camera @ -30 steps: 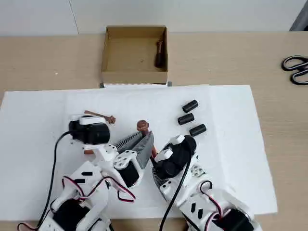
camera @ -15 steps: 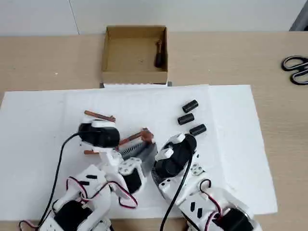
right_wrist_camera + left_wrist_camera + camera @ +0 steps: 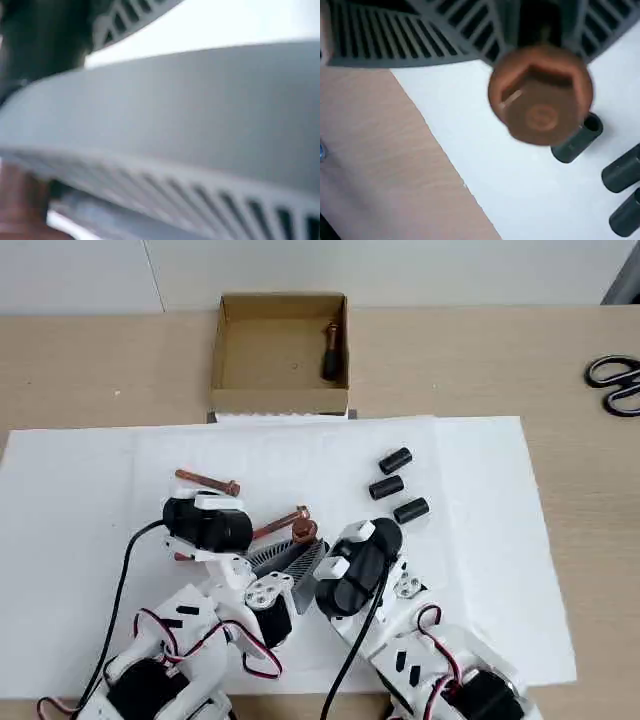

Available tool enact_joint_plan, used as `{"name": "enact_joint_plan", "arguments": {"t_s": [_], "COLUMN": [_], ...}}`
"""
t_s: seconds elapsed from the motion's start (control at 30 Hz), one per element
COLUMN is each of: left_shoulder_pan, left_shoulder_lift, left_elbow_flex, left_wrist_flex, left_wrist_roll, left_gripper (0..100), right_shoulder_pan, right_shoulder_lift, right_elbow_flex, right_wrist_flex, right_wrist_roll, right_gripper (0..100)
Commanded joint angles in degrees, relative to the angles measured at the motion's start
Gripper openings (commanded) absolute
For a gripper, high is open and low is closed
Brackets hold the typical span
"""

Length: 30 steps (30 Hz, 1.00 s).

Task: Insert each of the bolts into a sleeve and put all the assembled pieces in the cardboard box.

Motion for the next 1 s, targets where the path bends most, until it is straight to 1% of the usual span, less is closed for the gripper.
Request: {"name": "enact_joint_plan", "arguments": {"t_s": [0.0, 0.17, 0.27, 0.63, 0.73, 0.8, 0.93, 0.97], "left_shoulder_pan": [0.7, 0.7, 0.53, -0.44, -4.13, -7.38, -13.45, -14.42], "left_shoulder_lift": [0.26, 0.26, 0.26, 0.26, 0.26, 0.26, 0.26, 0.26], "left_elbow_flex": [0.22, 0.22, 0.13, -2.07, -2.42, -3.38, -5.93, -6.37], "left_wrist_flex": [1.49, 1.49, 1.58, 2.02, 1.93, 1.76, 1.93, 1.93], "left_wrist_roll": [-0.35, -0.35, -0.35, -0.35, -2.9, -4.84, -6.07, -6.07], "left_gripper": [4, 19, 25, 26, 22, 16, 0, 1], "right_shoulder_pan": [2.68, 2.68, 2.68, 3.03, 4.79, 7.52, 12.44, 13.49], "right_shoulder_lift": [-0.66, -0.66, -0.66, -0.66, -0.66, -0.66, -0.66, -0.66], "right_elbow_flex": [-1.85, -1.85, -1.85, -1.58, -1.58, -1.58, -1.58, -1.58], "right_wrist_flex": [-3.74, -3.74, -3.3, -3.3, -3.56, -3.74, -3.65, -3.65], "right_wrist_roll": [0.35, 0.26, 0.26, 0.35, 0.35, 0.35, 0.18, 0.18], "right_gripper": [0.4, 0.4, 0.4, 0.4, 0.4, 0.4, 0.4, 0.4]}}
